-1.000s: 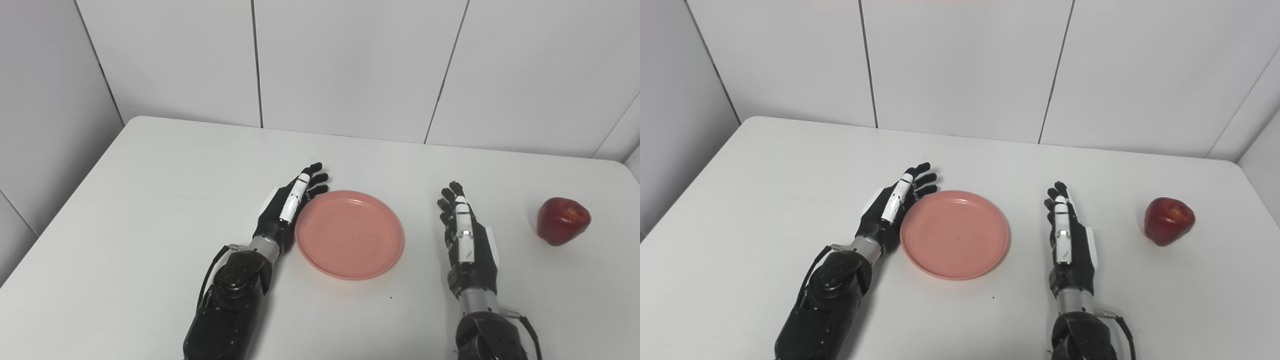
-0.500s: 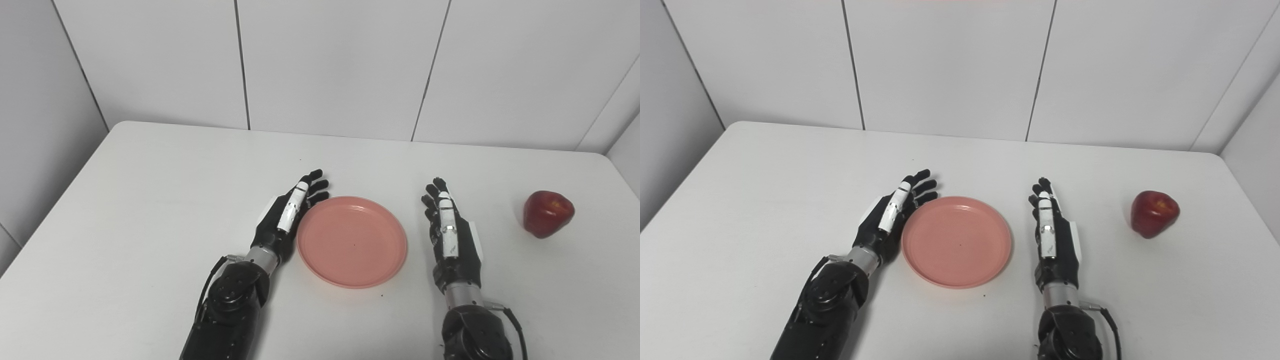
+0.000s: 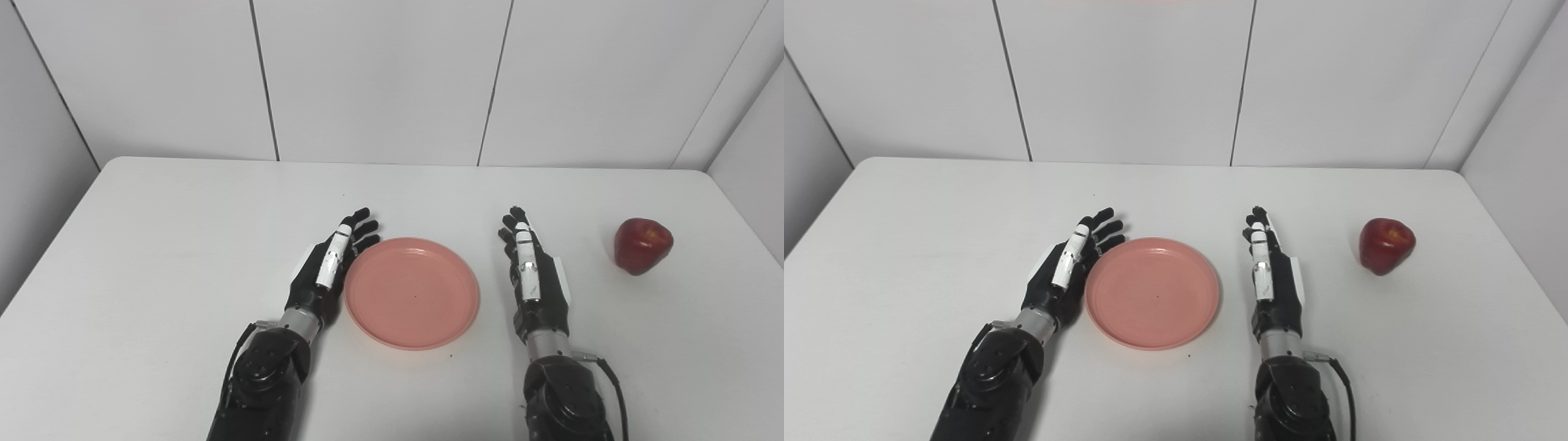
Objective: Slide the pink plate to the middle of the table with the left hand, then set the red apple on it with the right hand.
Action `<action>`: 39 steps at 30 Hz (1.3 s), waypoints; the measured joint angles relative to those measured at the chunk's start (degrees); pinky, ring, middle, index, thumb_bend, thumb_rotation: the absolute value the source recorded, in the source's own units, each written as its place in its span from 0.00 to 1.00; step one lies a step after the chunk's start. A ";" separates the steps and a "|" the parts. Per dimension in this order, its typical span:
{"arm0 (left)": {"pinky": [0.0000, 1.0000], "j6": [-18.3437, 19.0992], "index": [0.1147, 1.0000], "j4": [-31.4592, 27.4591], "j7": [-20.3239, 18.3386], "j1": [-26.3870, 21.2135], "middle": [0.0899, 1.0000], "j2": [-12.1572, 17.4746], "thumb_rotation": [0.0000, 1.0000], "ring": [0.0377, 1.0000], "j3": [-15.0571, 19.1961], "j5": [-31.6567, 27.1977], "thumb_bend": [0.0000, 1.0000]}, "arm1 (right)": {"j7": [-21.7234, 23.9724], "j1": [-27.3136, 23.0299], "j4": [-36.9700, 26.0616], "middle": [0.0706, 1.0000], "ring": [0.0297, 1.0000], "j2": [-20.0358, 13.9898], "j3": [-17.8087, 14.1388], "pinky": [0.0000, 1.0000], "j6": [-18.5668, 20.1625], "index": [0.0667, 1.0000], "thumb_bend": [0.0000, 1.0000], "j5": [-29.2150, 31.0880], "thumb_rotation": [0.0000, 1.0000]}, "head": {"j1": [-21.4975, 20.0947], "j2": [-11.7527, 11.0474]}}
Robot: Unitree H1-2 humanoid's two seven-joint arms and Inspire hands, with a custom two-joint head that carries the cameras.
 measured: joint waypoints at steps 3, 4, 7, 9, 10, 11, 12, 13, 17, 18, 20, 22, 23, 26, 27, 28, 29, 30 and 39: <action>0.89 -0.05 0.88 0.00 -0.23 0.06 0.89 0.01 1.00 0.88 0.26 0.04 0.38 | -0.32 -0.64 -0.21 0.92 0.91 -0.16 -0.01 0.95 -0.25 0.92 0.28 -1.33 1.00 | -0.80 -0.35; 0.89 -0.05 0.88 0.02 -0.25 0.06 0.89 0.01 1.00 0.88 0.35 0.06 0.38 | -0.49 -0.80 -0.40 0.92 0.91 -0.21 -0.01 0.95 -0.39 0.92 0.28 -1.62 1.00 | -0.80 -0.35; 0.87 -0.78 0.87 0.52 -0.53 0.04 0.88 0.06 1.00 0.87 0.74 0.09 0.37 | -1.08 -1.31 -1.05 0.91 0.90 -0.41 -0.05 0.93 -1.24 0.91 0.29 -2.20 1.00 | -2.29 -0.88; 0.87 -2.15 0.87 1.22 -0.70 0.02 0.88 0.12 1.00 0.87 1.03 0.11 0.38 | -1.35 -1.58 -2.00 0.91 0.90 -0.61 -0.02 0.93 -1.26 0.90 0.30 -3.20 1.00 | -2.65 -0.97; 0.88 -2.37 0.87 1.33 -0.71 0.02 0.89 0.20 1.00 0.88 1.22 0.12 0.38 | -1.54 -1.69 -2.56 0.90 0.89 -0.68 -0.01 0.93 -1.26 0.90 0.31 -3.61 1.00 | -2.65 -0.97; 0.88 -2.76 0.87 1.54 -0.73 0.02 0.89 0.32 1.00 0.88 1.37 0.12 0.38 | -1.67 -1.82 -2.90 0.90 0.89 -0.72 -0.01 0.93 -1.26 0.90 0.31 -4.03 1.00 | -3.95 -1.23; 0.89 -3.27 0.88 1.80 -0.83 0.01 0.89 0.45 1.00 0.88 1.54 0.11 0.39 | -1.86 -1.94 -3.44 0.90 0.89 -0.81 -0.02 0.94 -1.23 0.90 0.33 -4.48 1.00 | -4.05 -1.23; 0.89 -3.89 0.88 2.09 -0.93 0.00 0.89 0.56 1.00 0.88 1.78 0.09 0.39 | -1.96 -1.94 -4.24 0.90 0.89 -0.95 0.00 0.94 -1.23 0.90 0.33 -5.09 1.00 | -4.83 -1.49; 0.88 -5.63 0.87 3.13 -1.00 -0.10 0.89 0.98 1.00 0.88 2.89 0.04 0.40 | -2.08 -2.23 -6.48 0.89 0.88 -2.24 -0.02 0.95 -1.05 0.90 0.35 -6.49 0.99 | -5.55 -1.85; 0.87 -6.09 0.87 3.34 -0.99 -0.11 0.88 1.08 1.00 0.87 3.11 0.03 0.40 | -2.08 -2.34 -6.94 0.89 0.87 -2.61 -0.08 0.94 -0.84 0.89 0.36 -6.98 0.97 | -7.55 -2.80; 0.87 -7.07 0.87 4.14 -0.97 -0.12 0.88 1.10 1.00 0.87 3.58 0.01 0.40 | -2.08 -2.43 -8.81 0.88 0.86 -3.58 -0.32 0.89 0.81 0.88 0.36 -8.22 0.94 | -8.00 -2.90; 0.87 -7.91 0.86 4.65 -0.95 -0.14 0.87 1.09 1.00 0.86 3.97 -0.05 0.40 | -2.11 -2.67 -10.84 0.87 0.86 -4.63 -0.45 0.85 2.03 0.87 0.37 -10.10 0.88 | -9.31 -3.34; 0.87 -8.19 0.86 4.84 -0.94 -0.18 0.87 1.09 1.00 0.86 4.13 -0.07 0.40 | -2.11 -2.89 -11.97 0.87 0.86 -5.00 -0.49 0.85 2.79 0.87 0.37 -10.77 0.86 | -9.33 -3.34; 0.86 -8.60 0.85 5.33 -0.92 -0.38 0.87 1.12 1.00 0.86 4.60 -0.07 0.40 | -2.10 -3.94 -14.80 0.88 0.88 -6.16 -0.73 0.87 5.43 0.88 0.40 -13.13 0.77 | -11.34 -3.95; 0.86 -8.83 0.85 5.57 -0.94 -0.48 0.87 1.19 1.00 0.86 4.79 -0.10 0.40 | -2.06 -4.37 -15.59 0.88 0.88 -6.51 -0.87 0.87 6.51 0.88 0.40 -13.76 0.77 | -11.35 -3.96; 0.86 -9.07 0.85 5.89 -0.94 -0.64 0.87 1.21 1.00 0.86 4.96 -0.39 0.40 | -2.00 -4.65 -16.08 0.88 0.89 -6.75 -0.97 0.87 7.16 0.88 0.41 -14.20 0.76 | -12.56 -4.48; 0.87 -9.46 0.85 6.38 -0.96 -0.83 0.87 1.25 1.00 0.86 5.19 -0.69 0.39 | -1.91 -4.96 -16.35 0.88 0.87 -7.00 -1.14 0.85 7.56 0.88 0.42 -14.64 0.75 | -13.36 -4.92; 0.87 -9.90 0.85 6.94 -0.99 -1.12 0.86 1.27 1.00 0.86 5.39 -0.76 0.39 | -1.77 -5.29 -16.47 0.87 0.87 -7.44 -1.20 0.84 7.93 0.88 0.43 -15.31 0.74 | -13.37 -4.92; 0.88 -11.83 0.86 9.82 -1.58 -2.55 0.87 1.55 1.00 0.87 6.92 -2.18 0.40 | 0.00 -8.52 -22.06 0.86 0.85 -13.72 -3.55 0.80 14.42 0.86 0.64 -23.90 0.51 | -15.39 -6.15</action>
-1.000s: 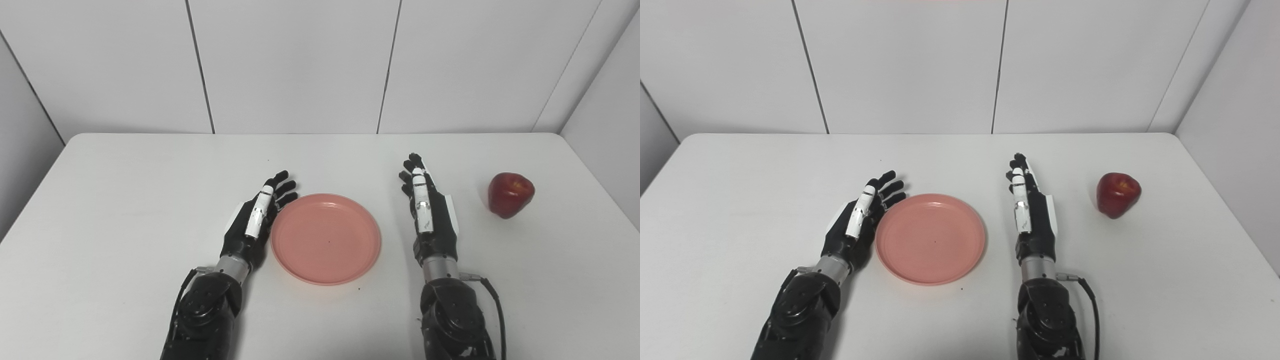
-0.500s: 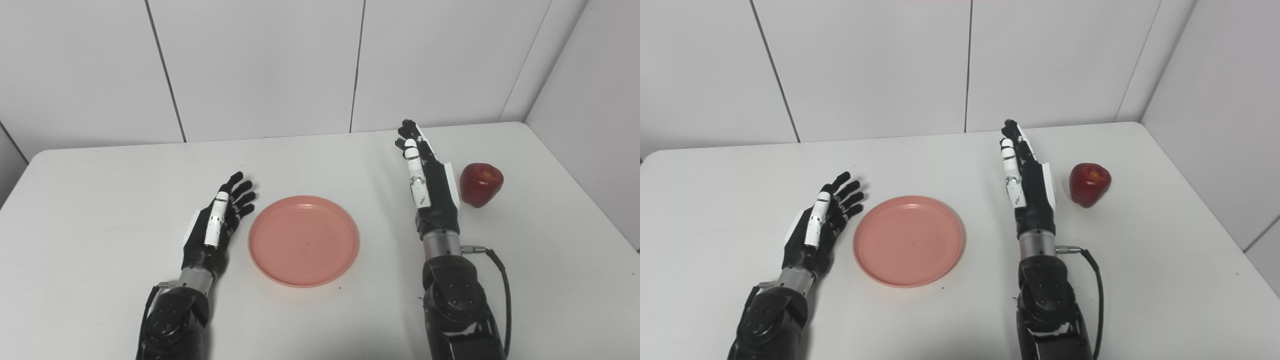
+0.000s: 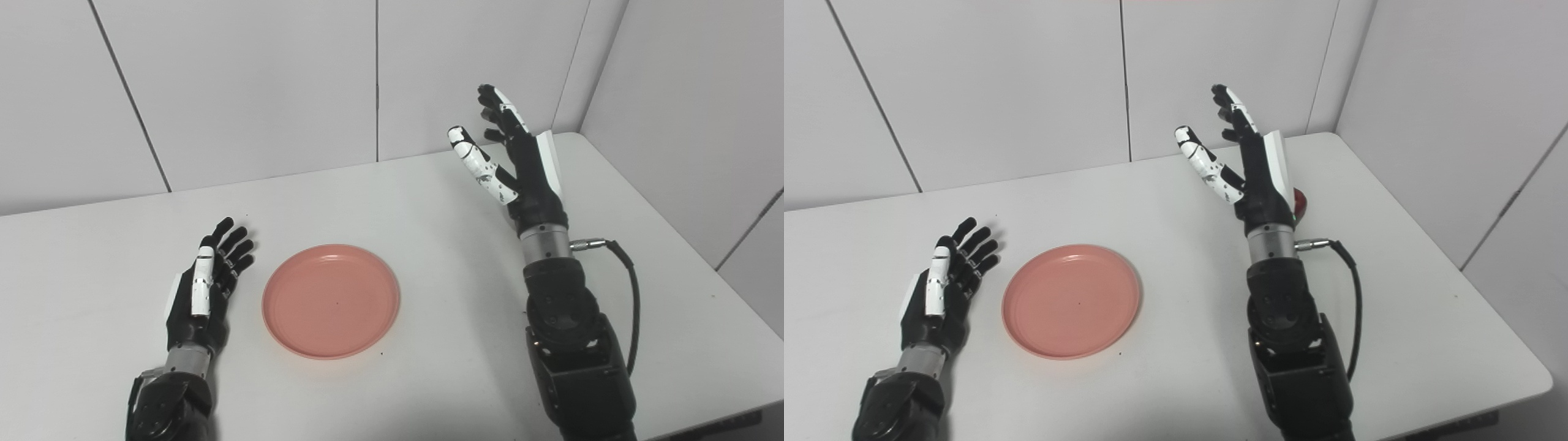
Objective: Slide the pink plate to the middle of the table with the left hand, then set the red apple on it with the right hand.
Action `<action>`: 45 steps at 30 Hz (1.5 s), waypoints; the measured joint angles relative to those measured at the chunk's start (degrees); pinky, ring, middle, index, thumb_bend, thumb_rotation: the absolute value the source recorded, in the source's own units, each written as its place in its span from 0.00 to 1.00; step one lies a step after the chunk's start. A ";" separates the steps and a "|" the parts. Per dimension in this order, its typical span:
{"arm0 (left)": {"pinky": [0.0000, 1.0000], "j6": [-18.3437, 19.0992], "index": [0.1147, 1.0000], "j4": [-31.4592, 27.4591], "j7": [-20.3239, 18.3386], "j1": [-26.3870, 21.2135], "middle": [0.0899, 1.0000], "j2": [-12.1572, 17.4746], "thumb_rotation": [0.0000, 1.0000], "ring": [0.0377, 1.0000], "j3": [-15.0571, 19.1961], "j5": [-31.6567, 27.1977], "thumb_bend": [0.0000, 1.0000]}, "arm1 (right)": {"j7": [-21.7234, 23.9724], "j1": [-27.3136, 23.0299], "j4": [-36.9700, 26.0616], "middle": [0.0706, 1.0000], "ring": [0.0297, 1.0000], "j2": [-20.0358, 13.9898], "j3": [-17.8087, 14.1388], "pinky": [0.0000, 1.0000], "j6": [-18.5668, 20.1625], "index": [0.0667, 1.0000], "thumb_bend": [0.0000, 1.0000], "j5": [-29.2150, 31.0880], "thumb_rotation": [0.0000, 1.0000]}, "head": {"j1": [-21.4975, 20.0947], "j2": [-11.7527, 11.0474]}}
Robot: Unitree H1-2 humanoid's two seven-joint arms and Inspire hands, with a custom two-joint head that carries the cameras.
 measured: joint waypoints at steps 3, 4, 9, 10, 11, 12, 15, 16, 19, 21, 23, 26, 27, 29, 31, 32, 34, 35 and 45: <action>0.87 -1.16 0.86 1.00 -0.41 -0.30 0.87 0.00 1.00 0.86 0.24 -0.25 0.39 | 0.14 -0.17 -0.39 0.86 0.84 -0.86 -0.25 0.79 0.31 0.87 0.74 -2.20 0.46 | -0.26 -0.79; 0.87 -1.27 0.86 1.22 -0.48 -0.42 0.87 0.00 1.00 0.86 0.30 -0.35 0.39 | 0.20 -0.12 -0.38 0.86 0.84 -1.09 -0.27 0.79 0.40 0.87 0.78 -2.96 0.45 | -0.52 -1.14; 0.86 -1.46 0.85 1.47 -0.73 -0.50 0.86 -0.01 1.00 0.86 0.69 -1.05 0.39 | 0.14 0.42 0.04 0.86 0.85 -3.86 -1.43 0.77 0.46 0.90 0.92 -7.38 0.44 | -0.70 -1.41; 0.86 -1.46 0.86 1.53 -0.73 -0.51 0.86 -0.01 1.00 0.86 0.85 -1.06 0.38 | 0.14 0.60 0.13 0.87 0.85 -4.51 -1.64 0.77 0.46 0.90 0.94 -8.24 0.44 | -0.88 -1.75; 0.86 -1.47 0.86 1.60 -0.73 -0.54 0.86 -0.01 1.00 0.86 0.96 -1.06 0.38 | 0.14 0.74 0.17 0.87 0.85 -4.98 -1.90 0.77 0.46 0.90 0.95 -8.75 0.44 | -0.88 -1.76; 0.86 -1.54 0.86 1.80 -0.73 -0.61 0.86 -0.01 1.00 0.86 1.06 -1.06 0.38 | 0.14 0.93 0.22 0.87 0.86 -5.35 -2.16 0.78 0.46 0.91 0.98 -9.35 0.46 | -0.88 -1.76; 0.86 -1.95 0.86 2.62 -0.77 -1.08 0.87 0.00 1.00 0.86 1.19 -1.06 0.37 | 0.16 1.50 0.89 0.89 0.87 -6.51 -2.32 0.79 0.46 0.93 1.00 -11.15 0.48 | -0.88 -1.85; 0.86 -2.06 0.86 2.81 -0.78 -1.18 0.87 0.00 1.00 0.86 1.26 -1.06 0.37 | 0.17 1.61 1.36 0.89 0.88 -6.81 -2.50 0.79 0.46 0.93 1.00 -11.53 0.48 | -0.88 -1.85; 0.86 -2.06 0.86 2.84 -0.82 -1.25 0.87 -0.01 1.00 0.86 1.34 -1.06 0.37 | 0.39 2.25 2.71 0.91 0.88 -7.62 -3.20 0.79 0.47 0.95 1.00 -11.72 0.48 | -0.97 -1.93; 0.86 -2.06 0.86 2.84 -0.84 -1.25 0.87 0.00 1.00 0.85 1.46 -1.06 0.37 | 0.39 2.76 3.39 0.92 0.88 -8.30 -3.36 0.78 0.46 0.95 1.00 -12.15 0.48 | -0.97 -1.93; 0.86 -2.06 0.86 2.87 -0.85 -1.26 0.87 0.00 1.00 0.86 1.56 -1.06 0.37 | 0.38 3.08 4.68 0.91 0.88 -8.84 -3.82 0.77 0.46 0.95 1.00 -12.47 0.48 | -0.97 -1.85; 0.86 -2.06 0.86 2.86 -0.93 -1.26 0.87 -0.01 1.00 0.85 1.68 -1.07 0.37 | 0.30 3.39 6.66 0.92 0.88 -9.48 -4.30 0.78 0.45 0.95 1.00 -12.73 0.48 | -1.05 -1.76; 0.86 -2.06 0.86 2.86 -1.01 -1.26 0.87 -0.01 1.00 0.86 1.70 -1.07 0.37 | 0.29 3.54 7.07 0.92 0.89 -9.64 -4.38 0.79 0.42 0.95 1.00 -12.74 0.48 | -0.97 -1.76; 0.86 -2.06 0.86 2.87 -1.05 -1.26 0.87 -0.02 1.00 0.85 1.80 -1.08 0.37 | 0.23 3.66 8.57 0.93 0.90 -9.97 -4.55 0.80 0.40 0.95 1.00 -12.73 0.49 | -0.97 -1.76; 0.86 -2.06 0.86 2.86 -1.12 -1.25 0.86 -0.02 1.00 0.85 1.94 -1.10 0.37 | 0.24 3.97 10.06 0.93 0.90 -10.03 -4.77 0.79 0.43 0.96 1.00 -12.68 0.50 | -0.88 -1.58; 0.86 -2.06 0.85 2.86 -1.14 -1.26 0.86 -0.03 1.00 0.85 2.02 -1.11 0.37 | 0.30 4.20 10.44 0.93 0.89 -10.03 -4.77 0.78 0.55 0.96 1.00 -12.68 0.50 | -0.88 -1.58; 0.86 -2.05 0.86 2.85 -1.15 -1.25 0.86 -0.03 1.00 0.85 2.15 -1.11 0.37 | 0.38 4.45 11.21 0.93 0.88 -10.02 -4.75 0.77 0.90 0.96 1.00 -12.69 0.51 | -0.79 -1.41; 0.86 -2.03 0.86 2.85 -1.15 -1.25 0.86 -0.04 1.00 0.85 2.18 -1.10 0.37 | 0.39 4.43 11.88 0.92 0.88 -10.11 -4.76 0.77 0.99 0.96 1.00 -12.69 0.52 | -0.79 -1.41; 0.85 -1.87 0.85 2.56 -1.14 -1.16 0.86 -0.04 1.00 0.85 2.26 -1.10 0.37 | 0.38 4.46 19.10 0.91 0.86 -10.91 -4.75 0.75 1.39 0.95 1.00 -11.38 0.53 | -0.62 -0.70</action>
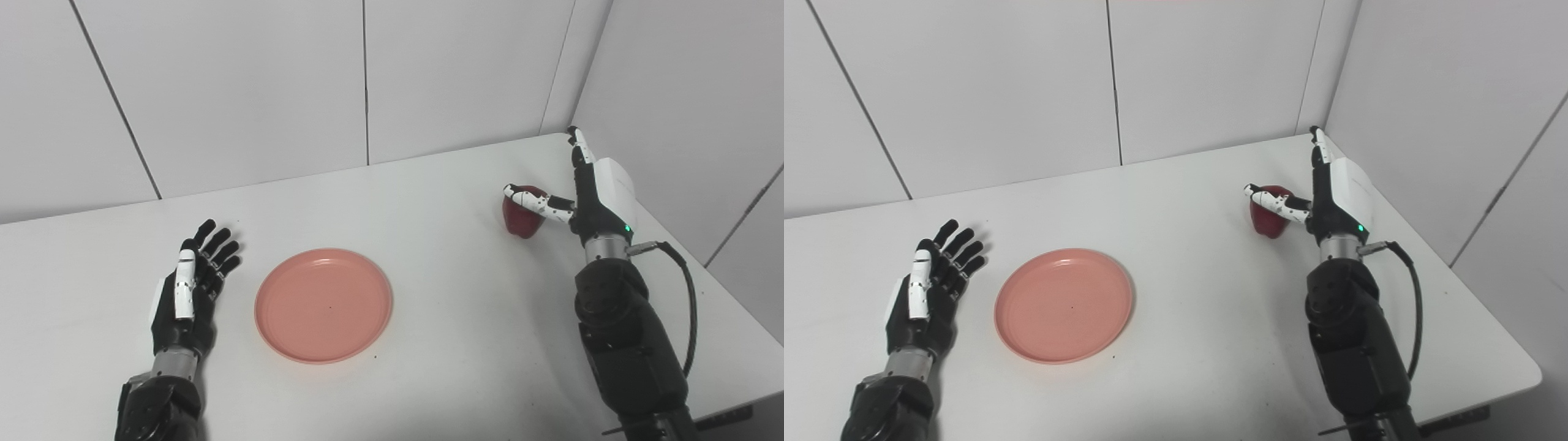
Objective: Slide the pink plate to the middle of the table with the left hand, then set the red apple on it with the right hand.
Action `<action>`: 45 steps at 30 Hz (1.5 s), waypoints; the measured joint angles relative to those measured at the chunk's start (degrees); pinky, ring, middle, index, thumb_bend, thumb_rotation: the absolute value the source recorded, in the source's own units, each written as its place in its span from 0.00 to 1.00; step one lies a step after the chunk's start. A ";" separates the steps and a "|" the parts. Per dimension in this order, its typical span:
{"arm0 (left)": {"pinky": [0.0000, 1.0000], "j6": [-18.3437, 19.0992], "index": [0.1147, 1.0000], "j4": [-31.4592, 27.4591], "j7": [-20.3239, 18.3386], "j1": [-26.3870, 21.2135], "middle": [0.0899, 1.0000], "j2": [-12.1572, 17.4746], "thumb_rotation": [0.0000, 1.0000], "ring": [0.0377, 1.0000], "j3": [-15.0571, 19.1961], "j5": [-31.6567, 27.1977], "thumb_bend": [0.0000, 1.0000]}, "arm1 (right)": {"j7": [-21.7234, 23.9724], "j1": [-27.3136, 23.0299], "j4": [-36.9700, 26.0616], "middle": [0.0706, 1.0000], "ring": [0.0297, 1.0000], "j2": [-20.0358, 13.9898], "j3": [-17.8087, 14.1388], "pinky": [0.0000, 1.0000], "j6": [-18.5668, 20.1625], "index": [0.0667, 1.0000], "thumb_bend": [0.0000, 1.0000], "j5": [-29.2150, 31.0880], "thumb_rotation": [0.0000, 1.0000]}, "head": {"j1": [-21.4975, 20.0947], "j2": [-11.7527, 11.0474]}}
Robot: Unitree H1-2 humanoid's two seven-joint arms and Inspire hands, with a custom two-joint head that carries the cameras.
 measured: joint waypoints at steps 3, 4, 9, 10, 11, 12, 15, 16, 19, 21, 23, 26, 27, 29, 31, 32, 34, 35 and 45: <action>0.86 0.20 0.86 -0.18 0.00 0.07 0.86 -0.01 1.00 0.85 0.06 0.00 0.37 | -0.05 -0.01 0.85 0.91 0.86 -0.41 0.18 0.75 0.00 0.96 1.00 0.08 0.55 | 0.00 0.18; 0.86 0.31 0.85 -0.28 0.00 0.10 0.86 -0.01 1.00 0.85 0.07 0.00 0.37 | -0.06 -0.02 1.16 0.91 0.86 -0.50 0.19 0.75 0.00 0.96 1.00 0.18 0.55 | 0.00 0.26; 0.86 0.50 0.85 -0.53 0.00 0.23 0.86 0.00 1.00 0.85 0.08 0.00 0.38 | -0.08 -0.15 2.64 0.90 0.86 -0.56 0.44 0.74 -0.01 0.95 1.00 1.19 0.54 | 0.17 0.97; 0.86 0.60 0.85 -0.70 0.00 0.31 0.86 0.00 1.00 0.85 0.08 0.00 0.38 | -0.07 -0.15 2.94 0.90 0.86 -0.56 0.53 0.74 -0.01 0.95 1.00 1.42 0.54 | 0.18 0.97; 0.86 0.68 0.85 -0.95 0.00 0.44 0.86 0.02 1.00 0.85 0.09 0.00 0.38 | -0.07 -0.15 3.05 0.90 0.85 -0.56 0.68 0.74 -0.01 0.95 1.00 1.80 0.54 | 0.18 0.97; 0.86 0.74 0.85 -1.11 0.00 0.56 0.86 0.01 1.00 0.85 0.09 0.00 0.38 | -0.07 -0.21 3.13 0.90 0.86 -0.56 0.78 0.74 -0.01 0.95 1.00 2.22 0.54 | 0.18 0.97; 0.86 0.78 0.85 -1.37 0.00 0.78 0.86 0.01 1.00 0.85 0.09 0.00 0.38 | -0.07 -0.52 3.71 0.91 0.87 -0.56 1.02 0.76 -0.01 0.95 1.00 2.71 0.52 | 0.26 1.14; 0.85 0.81 0.84 -1.43 0.00 0.82 0.85 0.00 1.00 0.85 0.10 0.00 0.39 | -0.07 -0.62 3.88 0.92 0.89 -0.56 1.14 0.78 0.00 0.96 1.00 2.88 0.51 | 0.35 1.23; 0.85 1.39 0.85 -1.79 0.03 0.88 0.86 -0.01 1.00 0.85 0.14 0.00 0.38 | -0.05 -1.04 4.59 0.92 0.88 -0.56 1.77 0.76 0.01 0.95 1.00 3.22 0.51 | 0.44 1.32; 0.85 1.85 0.85 -2.07 0.04 0.93 0.86 -0.01 1.00 0.85 0.12 0.01 0.38 | -0.03 -1.44 5.06 0.92 0.88 -0.56 2.26 0.76 0.01 0.95 1.00 3.25 0.51 | 0.44 1.41; 0.86 2.05 0.85 -2.42 0.05 1.11 0.86 -0.02 1.00 0.85 0.11 0.01 0.38 | 0.01 -1.68 5.24 0.91 0.87 -0.56 2.47 0.75 0.02 0.95 1.00 3.34 0.50 | 0.53 1.50; 0.85 2.14 0.85 -2.72 0.05 1.31 0.86 -0.04 1.00 0.85 0.13 0.00 0.39 | 0.02 -1.94 5.76 0.91 0.87 -0.57 2.88 0.76 0.02 0.94 1.00 3.39 0.49 | 0.62 1.67; 0.85 2.18 0.85 -2.72 0.05 1.32 0.86 -0.04 1.00 0.85 0.13 0.01 0.39 | 0.02 -2.06 6.39 0.91 0.87 -0.57 2.98 0.76 0.02 0.94 1.00 3.48 0.49 | 0.62 1.67; 0.85 2.26 0.85 -2.79 0.05 1.34 0.86 -0.04 1.00 0.85 0.12 0.01 0.39 | 0.02 -2.16 7.36 0.91 0.87 -0.58 3.00 0.76 0.02 0.94 1.00 3.71 0.49 | 0.62 1.76; 0.85 2.36 0.85 -2.92 0.08 1.38 0.86 -0.04 1.00 0.85 0.13 0.01 0.38 | 0.02 -2.19 7.44 0.91 0.87 -0.63 3.23 0.76 0.02 0.94 1.00 3.74 0.49 | 0.70 1.85; 0.85 2.38 0.85 -2.93 0.12 1.38 0.86 -0.04 1.00 0.85 0.14 0.01 0.38 | 0.02 -2.24 7.46 0.91 0.88 -0.70 3.32 0.76 0.02 0.94 1.00 3.74 0.48 | 0.70 1.85; 0.85 2.41 0.85 -2.93 0.13 1.38 0.86 -0.04 1.00 0.85 0.13 0.01 0.38 | 0.02 -2.46 7.74 0.91 0.88 -0.83 3.37 0.76 0.02 0.94 1.00 3.87 0.47 | 0.79 1.93; 0.85 2.46 0.85 -2.95 0.13 1.38 0.86 -0.04 1.00 0.85 0.13 0.01 0.38 | 0.02 -2.65 8.09 0.91 0.88 -0.89 3.37 0.77 0.02 0.94 1.00 4.10 0.47 | 0.88 2.02; 0.86 3.11 0.85 -3.77 0.30 1.71 0.86 -0.09 1.00 0.85 0.05 0.04 0.38 | 0.03 -3.61 10.50 0.91 0.87 -1.71 3.61 0.76 0.35 0.93 1.00 4.57 0.44 | 1.05 2.29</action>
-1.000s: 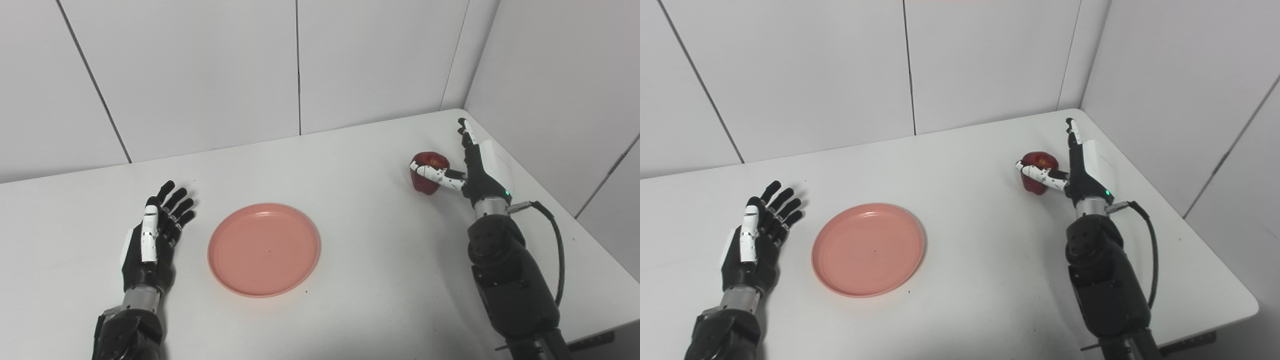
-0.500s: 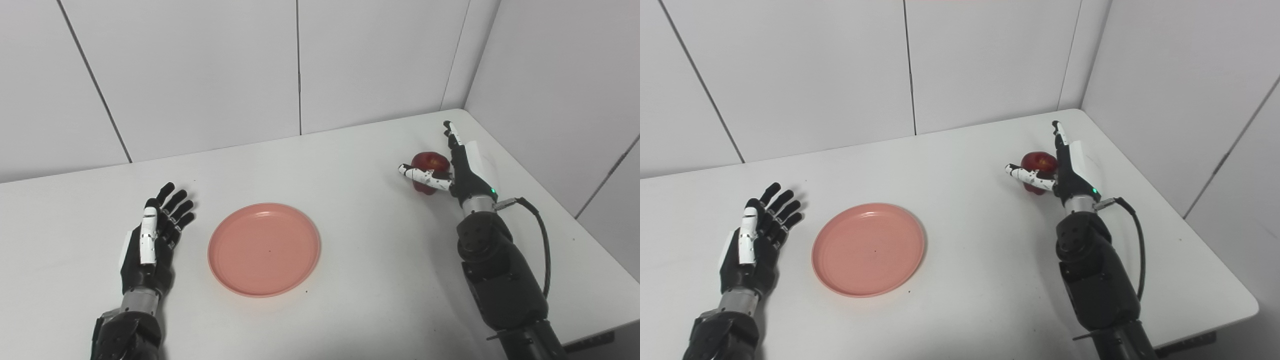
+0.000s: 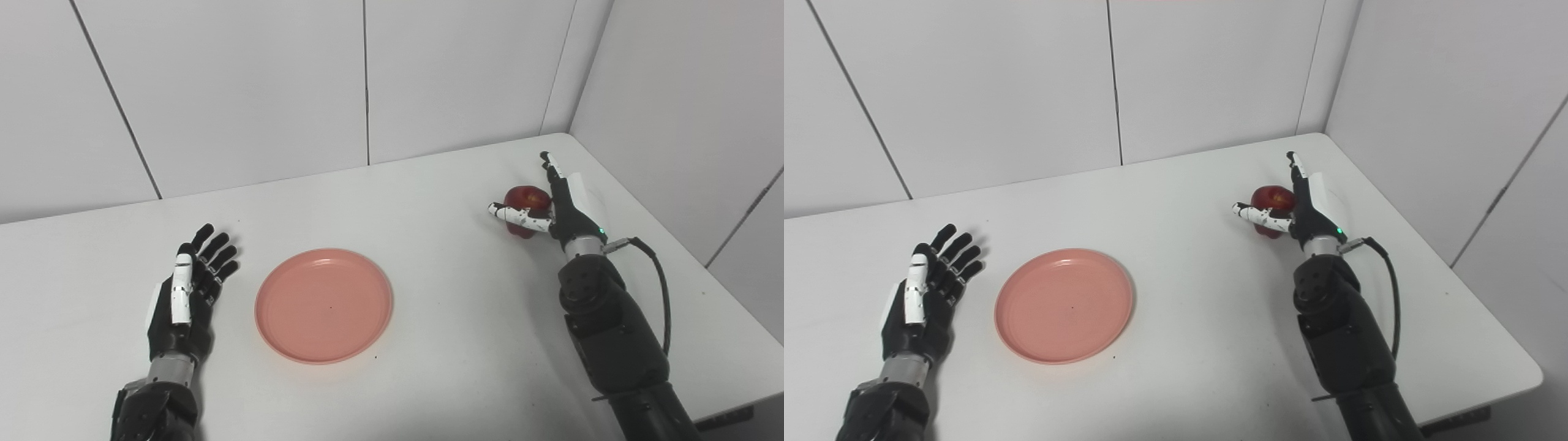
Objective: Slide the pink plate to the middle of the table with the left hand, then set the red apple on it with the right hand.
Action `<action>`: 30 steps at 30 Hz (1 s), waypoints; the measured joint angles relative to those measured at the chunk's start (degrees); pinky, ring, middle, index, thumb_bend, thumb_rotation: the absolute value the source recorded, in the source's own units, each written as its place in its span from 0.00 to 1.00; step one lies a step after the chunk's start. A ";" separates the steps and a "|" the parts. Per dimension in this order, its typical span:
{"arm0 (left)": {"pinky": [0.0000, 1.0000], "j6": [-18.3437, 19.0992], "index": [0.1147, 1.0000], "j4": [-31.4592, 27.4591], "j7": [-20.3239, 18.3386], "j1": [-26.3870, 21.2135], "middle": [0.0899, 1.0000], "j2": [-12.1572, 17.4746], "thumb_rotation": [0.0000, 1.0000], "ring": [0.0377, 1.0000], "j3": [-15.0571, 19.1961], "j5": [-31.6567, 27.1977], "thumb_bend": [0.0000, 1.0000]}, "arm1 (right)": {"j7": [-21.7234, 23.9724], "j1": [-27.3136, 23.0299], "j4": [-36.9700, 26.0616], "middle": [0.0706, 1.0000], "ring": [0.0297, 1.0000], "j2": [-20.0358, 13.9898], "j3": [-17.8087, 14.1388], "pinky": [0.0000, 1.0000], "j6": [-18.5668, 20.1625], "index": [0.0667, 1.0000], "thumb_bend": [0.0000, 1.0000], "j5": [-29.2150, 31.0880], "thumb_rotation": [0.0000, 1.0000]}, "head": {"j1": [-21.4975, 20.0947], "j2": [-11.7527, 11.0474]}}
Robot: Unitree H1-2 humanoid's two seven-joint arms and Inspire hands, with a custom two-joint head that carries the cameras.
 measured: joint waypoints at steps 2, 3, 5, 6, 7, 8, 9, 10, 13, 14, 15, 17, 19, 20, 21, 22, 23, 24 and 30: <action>0.86 0.00 0.85 -0.04 0.00 0.06 0.86 0.01 1.00 0.85 -0.04 0.00 0.38 | 0.00 0.00 0.00 0.91 0.88 -0.01 0.01 0.77 0.31 0.93 1.00 0.02 0.42 | 0.09 0.09; 0.86 0.00 0.85 -0.04 0.00 0.06 0.86 0.00 1.00 0.85 -0.06 0.00 0.38 | 0.00 0.00 0.00 0.91 0.88 -0.01 0.00 0.77 0.35 0.93 1.00 0.10 0.41 | 0.18 0.09; 0.86 0.07 0.85 -0.12 0.01 0.08 0.86 -0.01 1.00 0.85 -0.06 0.00 0.38 | 0.00 0.00 0.08 0.92 0.89 -0.01 -0.04 0.78 0.35 0.93 1.00 0.32 0.39 | 0.26 0.18; 0.86 0.35 0.85 -0.30 0.02 0.09 0.86 -0.02 1.00 0.85 -0.06 0.00 0.38 | -0.01 -0.01 0.27 0.92 0.89 -0.01 -0.15 0.78 0.35 0.93 1.00 0.67 0.39 | 0.26 0.18; 0.86 0.62 0.85 -0.53 0.04 0.14 0.86 -0.02 1.00 0.85 -0.06 0.00 0.38 | -0.01 -0.01 0.43 0.92 0.89 -0.01 -0.22 0.79 0.35 0.92 1.00 0.88 0.38 | 0.26 0.26; 0.86 0.86 0.85 -0.69 0.04 0.18 0.86 -0.02 1.00 0.85 -0.06 0.00 0.38 | -0.01 -0.01 0.57 0.92 0.90 -0.02 -0.25 0.80 0.35 0.92 1.00 0.93 0.38 | 0.26 0.26; 0.86 1.01 0.85 -0.78 0.04 0.21 0.86 -0.02 1.00 0.85 -0.06 0.00 0.38 | -0.01 -0.01 0.68 0.92 0.90 -0.03 -0.25 0.80 0.35 0.92 1.00 0.94 0.37 | 0.26 0.26; 0.86 1.09 0.85 -0.83 0.04 0.22 0.86 -0.03 1.00 0.85 -0.06 0.00 0.38 | -0.01 -0.02 0.72 0.92 0.90 -0.06 -0.25 0.80 0.36 0.92 1.00 0.94 0.37 | 0.26 0.26; 0.86 1.15 0.84 -0.95 0.04 0.27 0.86 -0.05 1.00 0.85 -0.06 0.00 0.38 | -0.01 -0.22 0.78 0.91 0.89 -0.09 -0.24 0.79 0.51 0.91 1.00 0.93 0.36 | 0.26 0.26; 0.86 1.20 0.84 -0.99 0.05 0.29 0.86 -0.05 1.00 0.85 -0.07 0.00 0.38 | -0.01 -0.35 0.80 0.91 0.89 -0.09 -0.25 0.78 0.56 0.91 1.00 0.93 0.36 | 0.26 0.26; 0.86 1.34 0.84 -1.08 0.05 0.30 0.86 -0.05 1.00 0.85 -0.07 0.00 0.38 | -0.01 -0.46 0.81 0.90 0.88 -0.09 -0.25 0.77 0.58 0.90 1.00 0.94 0.36 | 0.26 0.26; 0.86 1.58 0.84 -1.27 0.06 0.36 0.86 -0.07 1.00 0.85 -0.07 0.00 0.38 | 0.00 -0.69 0.89 0.89 0.86 -0.09 -0.25 0.74 0.62 0.90 1.00 0.91 0.37 | 0.26 0.26; 0.86 1.75 0.85 -1.38 0.10 0.39 0.86 -0.07 1.00 0.85 -0.11 0.00 0.38 | 0.00 -0.79 1.05 0.86 0.83 -0.09 -0.25 0.71 0.64 0.89 1.00 0.91 0.37 | 0.35 0.35; 0.86 1.77 0.85 -1.40 0.11 0.40 0.86 -0.07 1.00 0.85 -0.11 0.01 0.38 | 0.00 -0.80 1.21 0.86 0.82 -0.09 -0.25 0.70 0.65 0.88 1.00 0.91 0.36 | 0.35 0.35; 0.86 1.78 0.85 -1.40 0.12 0.40 0.86 -0.07 1.00 0.85 -0.11 0.01 0.38 | 0.00 -0.80 1.42 0.86 0.82 -0.10 -0.25 0.70 0.65 0.88 1.00 0.92 0.36 | 0.35 0.35; 0.86 1.78 0.85 -1.40 0.13 0.40 0.86 -0.07 1.00 0.85 -0.11 0.00 0.38 | -0.01 -0.81 1.80 0.84 0.80 -0.11 -0.25 0.68 0.64 0.87 1.00 0.96 0.35 | 0.35 0.35; 0.86 1.78 0.85 -1.40 0.13 0.40 0.86 -0.07 1.00 0.85 -0.11 0.00 0.38 | -0.01 -0.80 2.23 0.82 0.77 -0.12 -0.25 0.65 0.64 0.87 1.00 1.11 0.34 | 0.35 0.35; 0.86 1.78 0.84 -1.41 0.13 0.41 0.86 -0.08 1.00 0.85 -0.11 0.00 0.38 | -0.01 -0.76 2.45 0.80 0.75 -0.12 -0.25 0.63 0.64 0.86 1.00 1.45 0.33 | 0.35 0.35; 0.86 1.80 0.85 -1.41 0.20 0.41 0.86 -0.08 1.00 0.85 -0.15 0.01 0.38 | -0.97 -0.78 2.80 0.73 0.72 -0.12 -0.48 0.63 -0.23 0.77 0.94 2.84 0.25 | 0.35 0.35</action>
